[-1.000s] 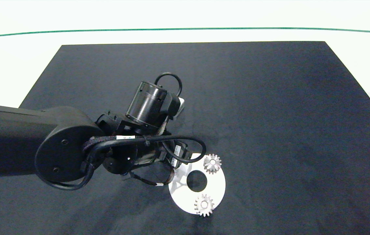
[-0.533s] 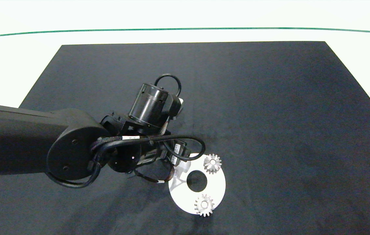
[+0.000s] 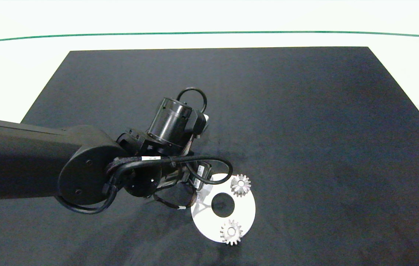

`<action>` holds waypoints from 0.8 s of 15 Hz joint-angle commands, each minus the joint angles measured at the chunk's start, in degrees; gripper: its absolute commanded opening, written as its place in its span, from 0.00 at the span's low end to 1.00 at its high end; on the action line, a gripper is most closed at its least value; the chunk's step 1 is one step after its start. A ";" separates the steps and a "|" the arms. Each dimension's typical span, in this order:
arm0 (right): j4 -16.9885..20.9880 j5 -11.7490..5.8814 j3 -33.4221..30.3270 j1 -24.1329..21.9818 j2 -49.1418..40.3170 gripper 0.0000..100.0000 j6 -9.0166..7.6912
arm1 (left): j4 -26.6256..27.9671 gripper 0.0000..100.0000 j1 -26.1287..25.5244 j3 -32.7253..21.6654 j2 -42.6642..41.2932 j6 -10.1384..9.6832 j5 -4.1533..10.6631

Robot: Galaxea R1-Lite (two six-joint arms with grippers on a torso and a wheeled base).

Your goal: Remove an incorrectly installed larger gear and replace it with the correct smaller gear

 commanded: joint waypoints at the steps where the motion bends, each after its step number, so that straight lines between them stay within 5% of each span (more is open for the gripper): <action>1: 0.01 0.03 0.26 -0.03 0.08 1.00 -0.23 | 0.02 0.77 -0.01 -0.05 0.60 -0.05 0.22; 12: 0.10 0.38 0.26 -0.03 -0.01 1.00 -0.23 | -0.07 0.54 0.26 -0.05 1.66 0.04 0.84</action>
